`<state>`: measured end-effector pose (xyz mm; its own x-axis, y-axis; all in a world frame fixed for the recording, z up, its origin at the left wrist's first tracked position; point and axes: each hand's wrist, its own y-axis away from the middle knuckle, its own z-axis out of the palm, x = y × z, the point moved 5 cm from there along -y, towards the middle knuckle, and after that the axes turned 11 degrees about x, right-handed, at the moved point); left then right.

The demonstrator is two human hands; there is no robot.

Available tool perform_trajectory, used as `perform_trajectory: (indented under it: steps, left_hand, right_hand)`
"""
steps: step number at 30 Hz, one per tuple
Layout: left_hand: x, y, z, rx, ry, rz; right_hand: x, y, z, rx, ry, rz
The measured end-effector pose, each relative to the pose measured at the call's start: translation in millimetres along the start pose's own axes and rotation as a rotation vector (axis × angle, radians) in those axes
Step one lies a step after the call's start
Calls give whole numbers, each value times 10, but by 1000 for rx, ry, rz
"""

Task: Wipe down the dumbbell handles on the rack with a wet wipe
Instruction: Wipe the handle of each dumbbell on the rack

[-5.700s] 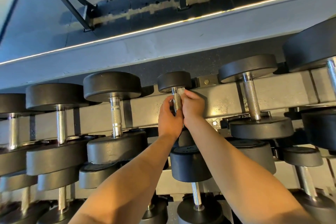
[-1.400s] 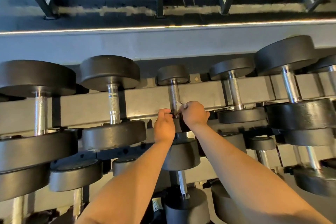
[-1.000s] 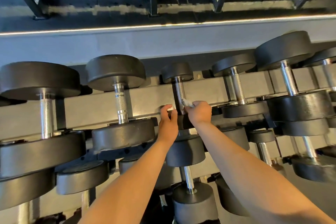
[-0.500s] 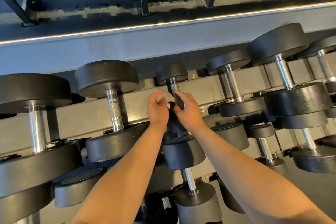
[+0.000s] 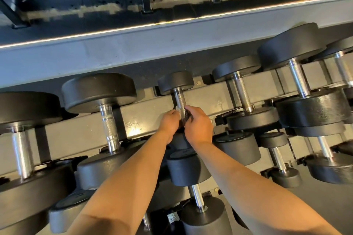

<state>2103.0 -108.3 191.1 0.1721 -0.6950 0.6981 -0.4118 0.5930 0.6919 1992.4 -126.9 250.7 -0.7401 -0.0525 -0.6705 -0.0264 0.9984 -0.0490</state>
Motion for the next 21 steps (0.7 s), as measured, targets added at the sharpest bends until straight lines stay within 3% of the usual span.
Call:
perform_trajectory:
  steps: [13,16,21]
  left_hand:
    - [-52,163,-85,-25,-536,181]
    - [-35,249,-116,74,-461,279]
    - [-69,229,-273,356,-7,248]
  right_hand:
    - [10,18,-1,28,-38,4]
    - [23,21,-11,38,-60,21]
    - [52,32,2,50,-63,35]
